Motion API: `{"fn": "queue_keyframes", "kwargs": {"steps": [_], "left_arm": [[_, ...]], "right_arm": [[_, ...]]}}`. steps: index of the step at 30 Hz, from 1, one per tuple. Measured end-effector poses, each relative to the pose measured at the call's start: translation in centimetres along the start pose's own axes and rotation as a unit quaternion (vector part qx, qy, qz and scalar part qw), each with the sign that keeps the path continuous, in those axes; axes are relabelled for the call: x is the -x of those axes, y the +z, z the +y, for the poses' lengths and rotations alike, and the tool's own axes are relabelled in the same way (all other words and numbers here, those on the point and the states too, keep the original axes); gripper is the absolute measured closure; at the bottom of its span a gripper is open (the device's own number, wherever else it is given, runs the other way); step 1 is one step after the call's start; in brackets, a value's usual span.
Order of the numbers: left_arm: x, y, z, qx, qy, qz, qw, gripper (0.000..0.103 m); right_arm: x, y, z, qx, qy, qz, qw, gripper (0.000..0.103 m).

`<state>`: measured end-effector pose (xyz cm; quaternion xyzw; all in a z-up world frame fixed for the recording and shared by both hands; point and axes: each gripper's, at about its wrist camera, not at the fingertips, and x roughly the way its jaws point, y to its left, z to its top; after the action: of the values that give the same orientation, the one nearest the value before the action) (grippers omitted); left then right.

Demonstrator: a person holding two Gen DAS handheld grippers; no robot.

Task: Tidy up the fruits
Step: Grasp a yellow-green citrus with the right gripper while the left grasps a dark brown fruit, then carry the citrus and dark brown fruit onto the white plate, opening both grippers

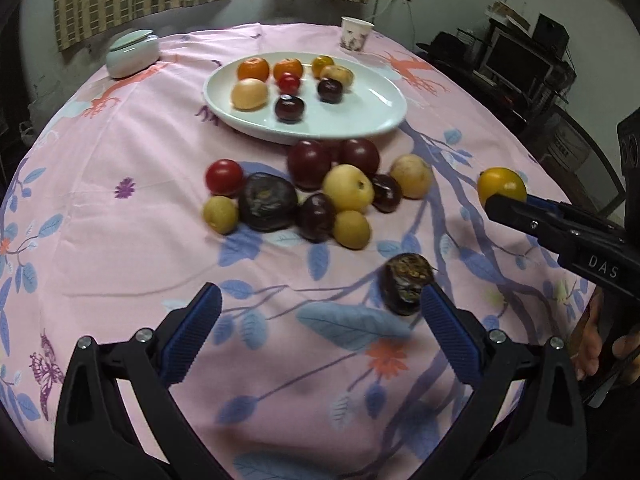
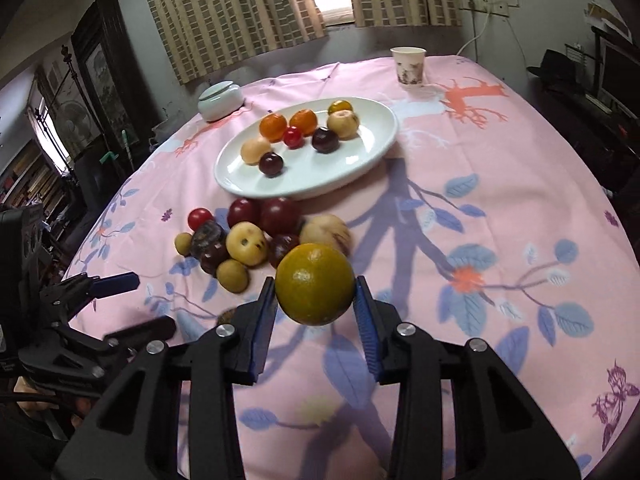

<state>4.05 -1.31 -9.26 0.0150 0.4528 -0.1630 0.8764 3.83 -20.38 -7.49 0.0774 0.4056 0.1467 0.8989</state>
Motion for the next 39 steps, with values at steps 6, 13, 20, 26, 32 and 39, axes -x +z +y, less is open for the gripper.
{"fn": "queue_keyframes", "kwargs": {"steps": [6,13,20,26,32,39], "left_arm": [[-2.6,-0.1,-3.8,-0.027,-0.003,0.021,0.9994,0.002],[-4.6,-0.1,-5.2,-0.027,0.025,0.037,0.9987,0.022],[-3.3,-0.2,-4.9,-0.014,0.012,0.025,0.9995,0.062],[-2.5,-0.2,-4.2,-0.01,0.003,0.018,0.9998,0.062],[-1.3,-0.1,-3.0,-0.009,-0.004,0.007,0.9999,0.062],[0.5,2.6,0.3,0.013,-0.027,0.002,0.9996,0.062]], "right_arm": [[1.1,-2.3,-2.6,-0.014,0.008,0.005,1.0,0.064],[2.3,-2.9,-3.8,-0.02,0.015,-0.009,1.0,0.064],[2.2,-3.0,-3.5,-0.015,0.029,-0.006,0.999,0.064],[1.8,-2.8,-2.4,-0.007,0.03,0.0,1.0,0.064],[1.2,-2.5,-1.2,0.0,0.022,0.007,1.0,0.064],[-0.5,-0.6,-0.3,0.006,0.04,0.028,0.999,0.064]]}}
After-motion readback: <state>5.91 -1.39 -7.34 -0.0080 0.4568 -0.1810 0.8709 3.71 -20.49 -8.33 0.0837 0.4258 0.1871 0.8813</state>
